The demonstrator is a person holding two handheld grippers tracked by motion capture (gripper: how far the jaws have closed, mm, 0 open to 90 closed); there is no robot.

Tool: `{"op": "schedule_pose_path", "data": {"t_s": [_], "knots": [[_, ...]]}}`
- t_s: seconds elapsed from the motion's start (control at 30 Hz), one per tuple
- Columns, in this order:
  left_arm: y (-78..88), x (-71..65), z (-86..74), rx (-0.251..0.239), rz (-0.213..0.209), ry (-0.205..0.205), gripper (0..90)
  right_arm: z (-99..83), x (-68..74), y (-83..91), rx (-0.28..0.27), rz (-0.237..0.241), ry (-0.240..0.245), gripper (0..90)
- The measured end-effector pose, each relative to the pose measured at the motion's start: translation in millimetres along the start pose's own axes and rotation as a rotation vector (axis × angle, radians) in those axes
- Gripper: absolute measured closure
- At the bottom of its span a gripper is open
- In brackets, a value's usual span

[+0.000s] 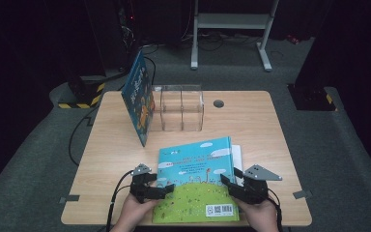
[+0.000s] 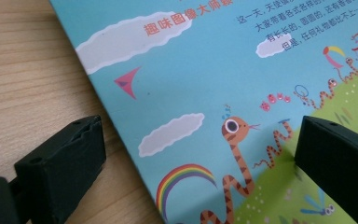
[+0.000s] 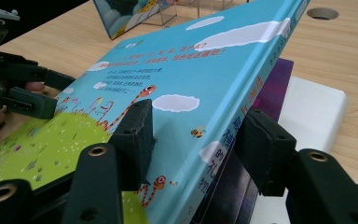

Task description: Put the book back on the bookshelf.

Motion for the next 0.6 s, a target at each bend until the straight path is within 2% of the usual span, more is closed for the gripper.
{"op": "schedule_pose_path", "data": {"t_s": [0.1,0.43,0.6], "knots": [[-2.8,-1.4,1.5,-0.001,-0.009,0.015,1.3,0.0,0.0,0.1,-0.001,0.001,0.000,47.4],[-3.1,2.6,4.6,-0.003,-0.032,0.020,0.0,0.8,1.5,2.0,-0.018,0.001,0.017,47.5],[-0.2,4.5,5.0,-0.004,-0.067,0.044,0.1,3.9,5.1,6.4,-0.049,-0.005,0.043,47.5]]}}
Point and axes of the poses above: each handheld gripper's, and its own axes: y roughly backward along the jaws, z roughly out of its top, x roughly to its left, the point moved 3 cm from there along -y, roughly forward along the jaws, and after that the axes turned 11 degrees about -z, right-handed, at the moved point
